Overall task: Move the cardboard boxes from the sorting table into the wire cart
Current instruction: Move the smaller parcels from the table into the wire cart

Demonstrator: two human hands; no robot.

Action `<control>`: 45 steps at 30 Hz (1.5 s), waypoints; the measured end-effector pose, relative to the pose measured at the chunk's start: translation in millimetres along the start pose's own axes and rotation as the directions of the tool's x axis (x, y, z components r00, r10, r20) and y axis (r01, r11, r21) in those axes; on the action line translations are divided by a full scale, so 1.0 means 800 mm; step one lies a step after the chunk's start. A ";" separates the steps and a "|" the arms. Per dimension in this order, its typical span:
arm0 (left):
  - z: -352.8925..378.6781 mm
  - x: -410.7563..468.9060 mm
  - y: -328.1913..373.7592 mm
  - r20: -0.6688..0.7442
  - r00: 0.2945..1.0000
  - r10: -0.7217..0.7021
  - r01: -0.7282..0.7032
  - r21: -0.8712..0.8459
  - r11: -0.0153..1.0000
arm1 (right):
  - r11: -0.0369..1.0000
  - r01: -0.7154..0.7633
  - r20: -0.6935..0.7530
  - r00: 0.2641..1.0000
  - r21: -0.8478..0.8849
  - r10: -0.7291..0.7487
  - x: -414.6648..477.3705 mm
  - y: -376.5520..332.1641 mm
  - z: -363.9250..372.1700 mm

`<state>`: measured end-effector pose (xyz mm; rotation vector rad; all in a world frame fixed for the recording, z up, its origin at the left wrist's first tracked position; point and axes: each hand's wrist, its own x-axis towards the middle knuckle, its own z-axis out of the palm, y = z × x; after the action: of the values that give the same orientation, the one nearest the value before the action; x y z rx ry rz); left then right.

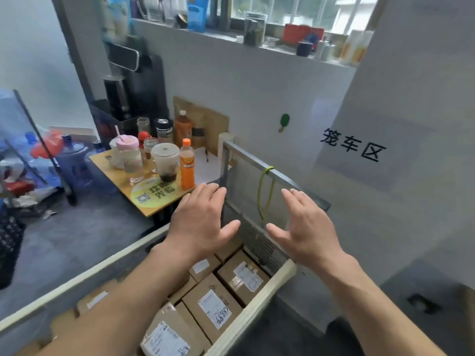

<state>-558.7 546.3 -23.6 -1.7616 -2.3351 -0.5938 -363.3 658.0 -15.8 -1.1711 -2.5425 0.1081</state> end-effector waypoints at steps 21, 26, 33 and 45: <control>0.035 -0.001 0.404 0.040 0.818 0.575 -0.552 -0.230 0.801 | 0.773 -0.625 -0.229 0.772 -0.105 0.593 -0.288 0.268 -0.192; 0.045 -0.006 0.500 0.036 0.754 0.656 -0.627 -0.262 0.734 | 0.684 -0.722 -0.258 0.684 -0.106 0.682 -0.351 0.332 -0.223; 0.068 -0.025 0.615 0.040 0.683 0.730 -0.682 -0.325 0.655 | 0.589 -0.803 -0.259 0.591 -0.091 0.764 -0.437 0.407 -0.257; 0.137 -0.035 0.767 0.056 0.506 0.861 -0.773 -0.413 0.481 | 0.357 -0.932 -0.304 0.358 -0.062 0.883 -0.528 0.503 -0.274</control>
<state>44.3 706.3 0.1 -2.9445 -1.1516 -0.6052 255.9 590.1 -7.4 -2.4361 -1.3843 -0.0581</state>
